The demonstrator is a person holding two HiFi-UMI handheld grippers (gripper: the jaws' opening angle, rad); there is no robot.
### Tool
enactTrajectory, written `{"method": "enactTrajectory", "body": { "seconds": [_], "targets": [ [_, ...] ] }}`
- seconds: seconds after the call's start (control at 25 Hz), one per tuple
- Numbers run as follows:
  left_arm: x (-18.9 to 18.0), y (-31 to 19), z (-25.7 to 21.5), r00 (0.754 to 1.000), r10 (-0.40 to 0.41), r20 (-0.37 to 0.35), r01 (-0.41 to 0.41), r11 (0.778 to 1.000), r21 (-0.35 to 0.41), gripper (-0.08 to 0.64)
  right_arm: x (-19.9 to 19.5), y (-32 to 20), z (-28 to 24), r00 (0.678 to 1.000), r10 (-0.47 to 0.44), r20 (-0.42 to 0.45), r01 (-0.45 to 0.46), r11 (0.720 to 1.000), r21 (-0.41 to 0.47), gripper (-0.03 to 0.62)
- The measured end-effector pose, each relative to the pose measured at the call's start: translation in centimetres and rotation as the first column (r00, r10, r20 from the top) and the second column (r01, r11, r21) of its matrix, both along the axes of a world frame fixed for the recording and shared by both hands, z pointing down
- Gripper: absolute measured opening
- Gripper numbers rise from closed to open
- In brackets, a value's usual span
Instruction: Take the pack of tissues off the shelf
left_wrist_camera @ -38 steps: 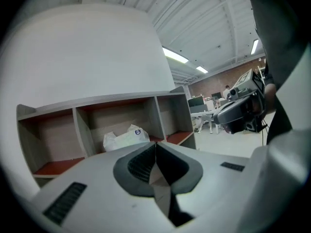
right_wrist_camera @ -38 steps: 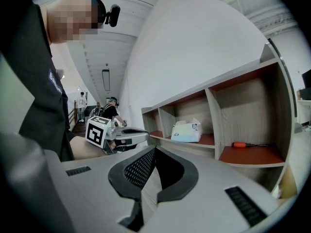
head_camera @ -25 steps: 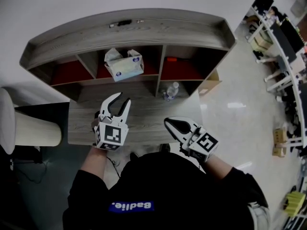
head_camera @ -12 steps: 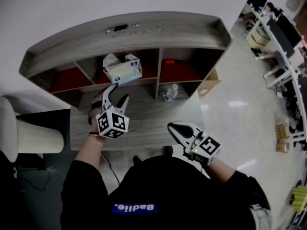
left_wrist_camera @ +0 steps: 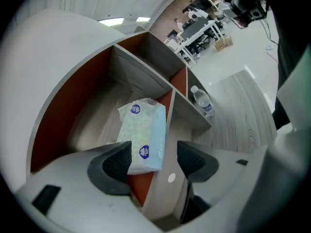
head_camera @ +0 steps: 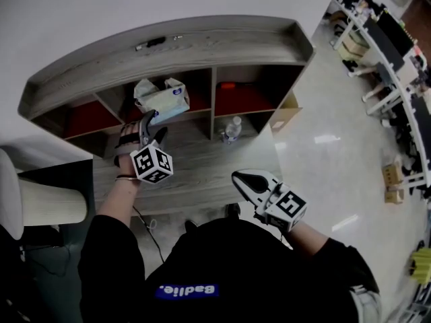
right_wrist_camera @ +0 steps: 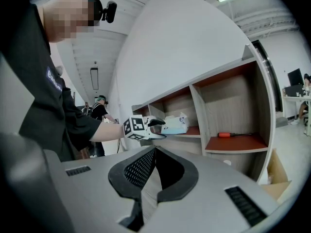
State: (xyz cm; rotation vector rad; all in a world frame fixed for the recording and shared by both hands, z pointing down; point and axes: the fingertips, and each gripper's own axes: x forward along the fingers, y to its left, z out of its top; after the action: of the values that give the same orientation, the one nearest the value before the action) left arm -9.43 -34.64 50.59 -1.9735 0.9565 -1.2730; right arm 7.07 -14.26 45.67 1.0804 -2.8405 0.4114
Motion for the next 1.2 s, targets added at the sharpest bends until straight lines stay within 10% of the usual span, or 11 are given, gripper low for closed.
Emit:
{"method": "enactTrajectory", "body": {
  "seconds": [0.36, 1.2],
  "targets": [
    [-0.8, -1.7, 2.0, 0.977, 0.035, 0.209, -0.044, 0.998, 0.036, 0.284, 0.4, 0.7, 0.4, 1.0, 0.022, -0.013, -0.022, 1.0, -0.002, 0.029],
    [-2.1, -1.7, 2.0, 0.979, 0.002, 0.205, -0.007, 1.0, 0.022, 0.054, -0.1, 1.5, 0.2, 0.999, 0.032, -0.002, -0.032, 0.999, -0.011, 0.029]
  ]
}}
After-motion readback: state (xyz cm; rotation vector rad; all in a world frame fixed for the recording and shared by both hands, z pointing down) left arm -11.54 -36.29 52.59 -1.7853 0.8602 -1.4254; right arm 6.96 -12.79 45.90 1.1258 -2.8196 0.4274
